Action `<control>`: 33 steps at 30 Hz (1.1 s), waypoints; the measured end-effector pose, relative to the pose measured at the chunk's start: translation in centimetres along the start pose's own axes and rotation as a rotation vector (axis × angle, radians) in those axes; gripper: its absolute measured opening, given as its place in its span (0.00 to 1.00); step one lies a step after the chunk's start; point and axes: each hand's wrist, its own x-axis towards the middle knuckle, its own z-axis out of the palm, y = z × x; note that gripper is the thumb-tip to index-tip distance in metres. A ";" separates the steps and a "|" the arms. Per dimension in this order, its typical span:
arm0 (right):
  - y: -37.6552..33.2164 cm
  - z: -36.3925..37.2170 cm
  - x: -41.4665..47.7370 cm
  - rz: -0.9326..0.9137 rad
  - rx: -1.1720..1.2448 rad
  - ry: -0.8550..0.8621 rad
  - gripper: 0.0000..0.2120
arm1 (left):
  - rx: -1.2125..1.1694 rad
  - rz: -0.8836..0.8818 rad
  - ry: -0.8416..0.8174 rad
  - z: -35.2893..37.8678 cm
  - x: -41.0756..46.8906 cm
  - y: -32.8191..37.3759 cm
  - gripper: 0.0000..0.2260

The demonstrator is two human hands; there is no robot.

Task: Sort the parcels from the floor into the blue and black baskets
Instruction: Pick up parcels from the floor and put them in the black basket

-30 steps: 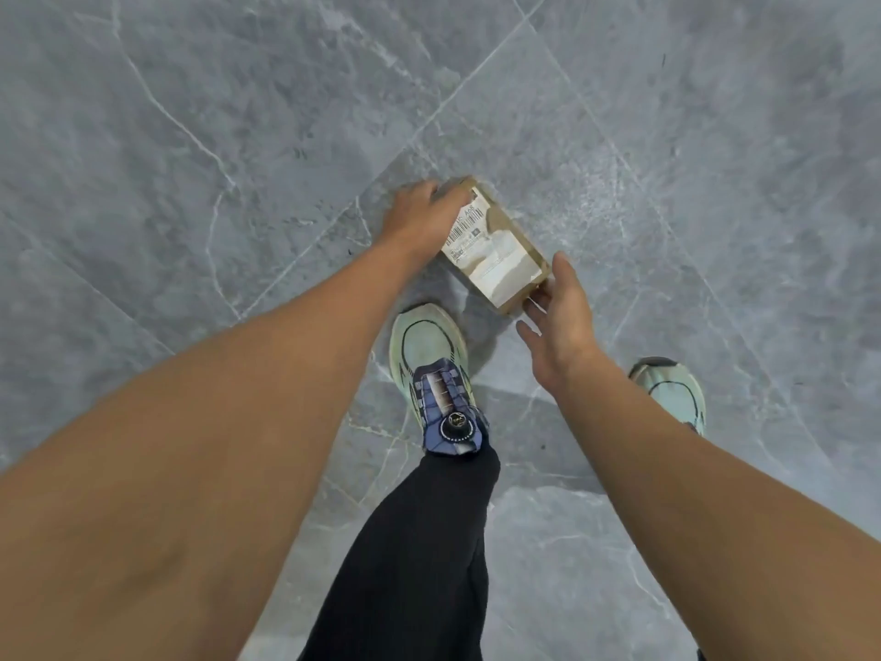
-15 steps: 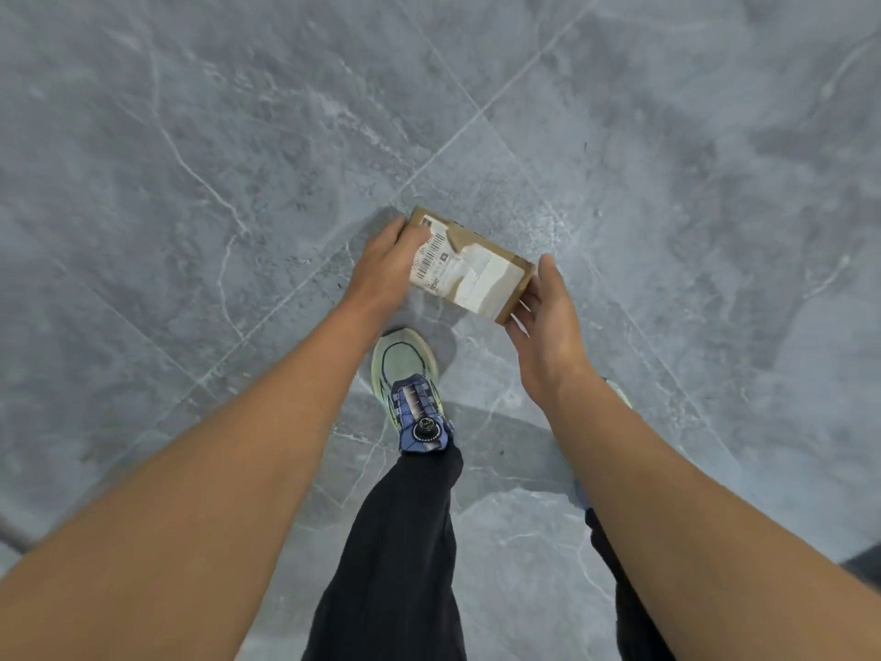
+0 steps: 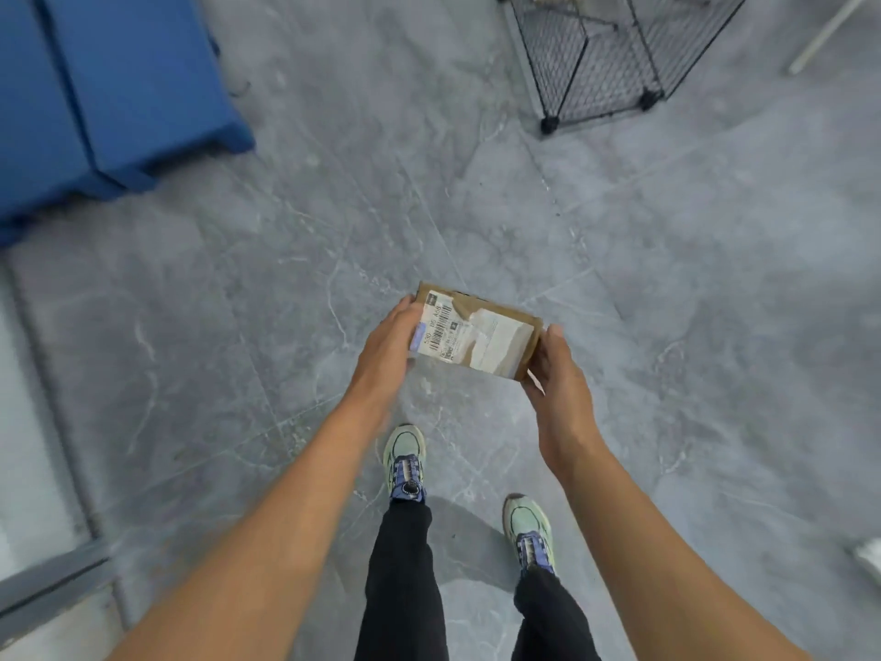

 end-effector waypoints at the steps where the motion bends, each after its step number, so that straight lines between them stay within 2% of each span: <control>1: -1.8 -0.1 -1.7 -0.029 -0.018 -0.023 0.18 | -0.018 0.031 0.017 -0.2 -2.1 1.5 0.14; 4: -6.8 -0.3 -6.9 -0.117 -0.082 -0.104 0.19 | -0.074 0.106 0.099 -0.6 -8.8 5.1 0.14; 8: -11.7 -0.2 -13.7 -0.204 -0.194 -0.248 0.24 | -0.188 0.178 0.219 -1.8 -17.6 7.9 0.25; 13: -15.3 1.5 -22.1 -0.312 -0.361 -0.423 0.30 | -0.295 0.262 0.373 -4.2 -29.2 9.3 0.18; 18: -16.2 6.0 -31.0 -0.375 -0.456 -0.612 0.27 | -0.400 0.329 0.564 -8.1 -39.5 7.8 0.17; 22: -13.4 10.7 -38.4 -0.426 -0.531 -0.758 0.25 | -0.508 0.374 0.731 -11.7 -48.2 3.8 0.17; 26: -8.6 14.3 -44.8 -0.425 -0.636 -0.877 0.32 | -0.593 0.388 0.868 -14.5 -56.0 -1.3 0.18; 30: -1.9 17.1 -53.0 -0.426 -0.719 -1.039 0.24 | -0.684 0.418 1.005 -16.7 -64.6 -8.2 0.22; 33: 3.1 18.3 -59.1 -0.419 -0.773 -1.153 0.20 | -0.779 0.423 1.140 -17.3 -70.4 -13.6 0.16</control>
